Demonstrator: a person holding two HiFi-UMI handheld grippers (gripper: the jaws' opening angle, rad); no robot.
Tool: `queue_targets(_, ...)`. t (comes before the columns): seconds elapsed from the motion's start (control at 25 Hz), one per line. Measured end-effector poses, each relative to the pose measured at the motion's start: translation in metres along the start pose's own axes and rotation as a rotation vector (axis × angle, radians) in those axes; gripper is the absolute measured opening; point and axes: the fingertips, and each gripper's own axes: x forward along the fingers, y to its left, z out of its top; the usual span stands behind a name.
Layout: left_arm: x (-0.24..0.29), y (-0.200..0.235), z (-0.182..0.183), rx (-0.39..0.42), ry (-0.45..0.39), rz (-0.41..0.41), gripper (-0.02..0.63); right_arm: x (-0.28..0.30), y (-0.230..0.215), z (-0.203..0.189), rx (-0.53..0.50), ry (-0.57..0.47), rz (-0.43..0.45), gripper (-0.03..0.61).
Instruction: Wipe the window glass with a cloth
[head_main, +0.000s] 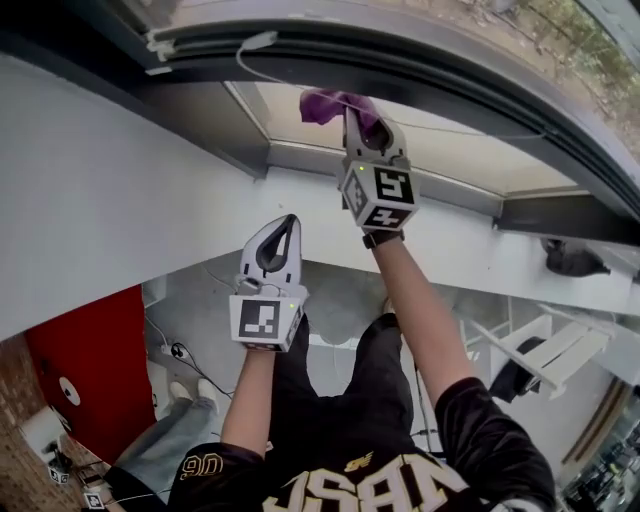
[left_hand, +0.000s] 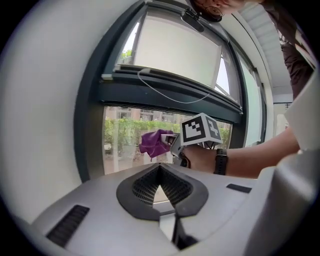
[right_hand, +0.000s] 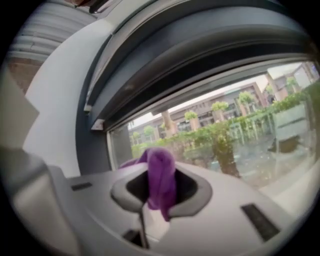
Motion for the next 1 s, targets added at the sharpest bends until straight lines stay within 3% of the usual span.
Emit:
queue_targets(0.08, 0.022, -0.043, -0.001, 0.006, 0.002, -0.072, 0.009, -0.037, -0.065, 0.004, 0.029, -0.003, -0.094, 0.078)
queue_targets(0.2, 0.052, -0.103, -0.005, 0.016, -0.003, -0.107, 0.009, -0.099, -0.173, 0.011, 0.119, -0.02, -0.239, 0.078)
queue_targets(0.4, 0.099, -0.207, -0.024, 0.006, -0.001, -0.204, 0.009, -0.225, -0.376, 0.019, 0.246, -0.061, -0.598, 0.078)
queue_targets(0.56, 0.115, -0.261, -0.028, 0.046, 0.013, -0.253, 0.009, -0.274, -0.46, 0.035, 0.241, -0.094, -0.741, 0.078)
queue_targets(0.76, 0.117, -0.273, -0.034, 0.052, 0.026, -0.271, 0.009, -0.283, -0.464, 0.04, 0.236, -0.111, -0.745, 0.078)
queue_targets(0.88, 0.105, -0.228, -0.034, 0.038, 0.025, -0.217, 0.009, -0.246, -0.4, 0.014, 0.251, -0.073, -0.643, 0.078)
queue_targets(1.0, 0.087, -0.164, -0.034, 0.035, 0.03, -0.131, 0.009, -0.187, -0.302, -0.014, 0.222, 0.008, -0.453, 0.078)
